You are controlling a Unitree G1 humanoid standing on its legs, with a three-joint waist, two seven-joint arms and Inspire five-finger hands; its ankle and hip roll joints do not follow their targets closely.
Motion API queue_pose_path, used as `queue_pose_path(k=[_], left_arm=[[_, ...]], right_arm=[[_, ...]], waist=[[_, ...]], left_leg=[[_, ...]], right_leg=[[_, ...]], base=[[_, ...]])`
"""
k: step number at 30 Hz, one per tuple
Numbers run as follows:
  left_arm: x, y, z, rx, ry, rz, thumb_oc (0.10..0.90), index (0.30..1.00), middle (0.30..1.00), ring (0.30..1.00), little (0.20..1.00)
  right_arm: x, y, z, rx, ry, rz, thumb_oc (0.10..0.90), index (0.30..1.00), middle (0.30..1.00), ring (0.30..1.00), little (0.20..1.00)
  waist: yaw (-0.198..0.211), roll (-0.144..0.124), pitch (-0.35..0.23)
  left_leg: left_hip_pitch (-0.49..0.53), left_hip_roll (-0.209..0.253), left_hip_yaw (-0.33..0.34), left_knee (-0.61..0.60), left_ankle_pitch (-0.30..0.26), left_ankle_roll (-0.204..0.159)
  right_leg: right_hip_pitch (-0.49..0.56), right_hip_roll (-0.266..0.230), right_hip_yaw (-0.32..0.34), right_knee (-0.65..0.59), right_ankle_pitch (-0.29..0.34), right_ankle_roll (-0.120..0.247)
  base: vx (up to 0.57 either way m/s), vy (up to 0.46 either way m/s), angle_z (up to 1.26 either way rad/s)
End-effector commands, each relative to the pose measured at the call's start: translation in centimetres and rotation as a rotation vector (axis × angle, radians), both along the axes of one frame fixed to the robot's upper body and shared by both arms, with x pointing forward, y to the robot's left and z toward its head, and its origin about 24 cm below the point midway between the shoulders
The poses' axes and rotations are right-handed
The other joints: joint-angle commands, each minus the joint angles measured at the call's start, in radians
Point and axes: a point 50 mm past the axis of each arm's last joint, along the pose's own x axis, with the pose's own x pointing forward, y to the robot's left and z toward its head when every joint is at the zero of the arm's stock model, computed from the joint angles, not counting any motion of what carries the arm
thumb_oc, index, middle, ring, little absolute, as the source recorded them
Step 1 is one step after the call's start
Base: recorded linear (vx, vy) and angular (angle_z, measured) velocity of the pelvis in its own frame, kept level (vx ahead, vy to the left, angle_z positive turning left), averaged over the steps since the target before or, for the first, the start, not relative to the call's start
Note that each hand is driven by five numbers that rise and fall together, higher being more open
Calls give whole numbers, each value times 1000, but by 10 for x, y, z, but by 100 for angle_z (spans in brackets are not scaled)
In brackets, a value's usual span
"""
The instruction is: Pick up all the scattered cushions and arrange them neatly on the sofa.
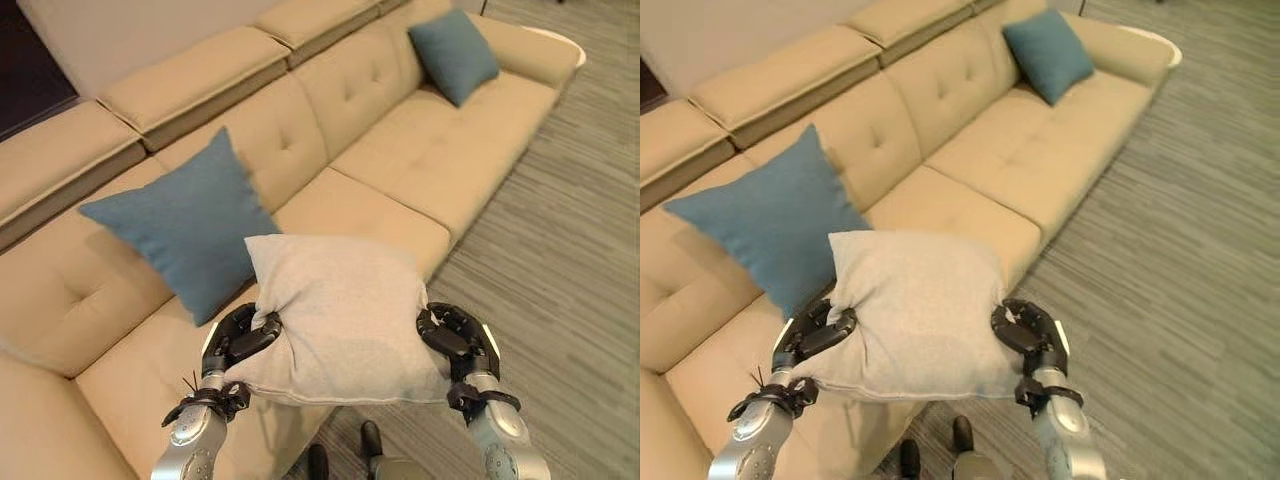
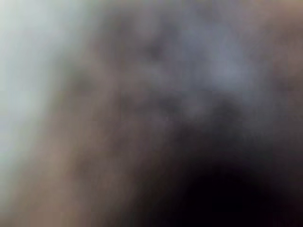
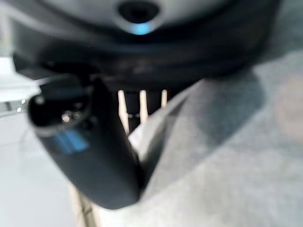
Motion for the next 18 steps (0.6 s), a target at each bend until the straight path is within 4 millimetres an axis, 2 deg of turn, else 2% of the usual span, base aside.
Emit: queue_pose_path(k=[1,2,3,4,5,6,7,8,9,13,14,15,16,17,18], left_arm=[[28,-33,66,-70,-364,-133,400,300,300,300,300],[28,-32,66,-70,-363,-129,400,300,300,300,300],[28,-30,67,-70,-364,-124,400,300,300,300,300],[28,-30,67,-70,-364,-124,400,300,300,300,300],[28,-29,68,-73,-365,-118,400,300,300,300,300],[28,-29,68,-73,-365,-118,400,300,300,300,300],[29,-27,69,-76,-370,-112,400,300,300,300,300],[28,-26,69,-76,-370,-104,400,300,300,300,300],[28,-29,69,-86,-370,-113,400,300,300,300,300],[29,-33,68,-103,-366,-123,400,300,300,300,300],[32,-42,69,-113,-371,-162,400,300,300,300,300],[33,-45,71,-118,-379,-167,400,300,300,300,300],[36,-50,74,-130,-392,-180,400,300,300,300,300],[36,-50,74,-130,-393,-180,400,300,300,300,300],[36,-51,76,-131,-401,-167,400,300,300,300,300]], right_arm=[[22,35,82,-2,-432,179,400,300,300,300,300],[22,36,81,-2,-428,184,400,300,300,300,300],[24,39,84,-16,-438,206,400,300,300,300,300],[24,39,84,-16,-438,206,400,300,300,300,300],[24,40,85,-18,-440,212,400,300,300,300,300],[24,40,85,-18,-440,212,400,300,300,300,300],[24,41,85,-20,-438,227,400,300,300,300,300],[24,42,85,-20,-433,233,400,300,300,300,300],[25,40,88,-38,-437,241,400,300,300,300,300],[24,38,88,-59,-436,244,400,300,300,300,300],[24,34,93,-83,-455,240,400,300,300,300,300],[24,32,95,-88,-461,226,400,300,300,300,300],[24,27,99,-105,-479,209,400,300,300,300,300],[24,27,99,-105,-479,209,400,300,300,300,300],[24,26,99,-118,-474,205,400,300,300,300,300]], waist=[[-24,4,-63],[-18,4,-63],[4,12,-58],[5,12,-57],[14,15,-58],[14,15,-58],[25,16,-59],[31,16,-62],[39,-1,-71],[28,2,-70],[12,-4,-63],[7,-7,-53],[-6,-12,-39],[-6,-11,-38],[-4,-9,-31]], left_leg=[[18,27,-149,17,-106,-46],[21,31,-134,22,-109,-44],[31,48,-93,36,-118,-39],[32,48,-92,37,-119,-39],[30,55,-76,43,-122,-38],[30,55,-76,43,-122,-38],[27,63,-51,49,-121,-41],[45,69,-46,47,-145,-49],[39,78,-4,75,-134,-58],[43,102,-3,99,-142,-73],[33,130,-4,164,-150,-89],[12,150,-5,221,-156,-98],[-22,181,-14,321,-152,-109],[-24,183,-15,326,-154,-110],[-39,176,-49,363,-126,-119]], right_leg=[[129,-76,-58,59,-101,53],[142,-85,-77,66,-109,48],[161,-122,-141,125,-126,45],[160,-123,-139,129,-128,46],[173,-143,-179,145,-134,44],[173,-143,-179,145,-134,44],[192,-161,-220,154,-137,47],[205,-170,-227,164,-149,61],[235,-162,-234,80,-129,56],[231,-135,-200,66,-136,45],[256,-101,-181,25,-154,29],[266,-89,-176,10,-155,18],[283,-64,-163,-20,-163,-4],[284,-62,-163,-21,-163,-4],[288,-50,-148,-26,-168,-15]], base=[[-24,-31,-58],[-63,-84,-3],[-46,-57,-44],[-61,-68,-93],[-23,-14,-107],[-49,-52,-78],[47,-92,-35],[86,-294,-47],[160,-359,-68],[86,-199,-64],[71,-264,-54],[110,-415,-27],[38,-236,-18],[82,-201,-26],[60,-72,-61]])
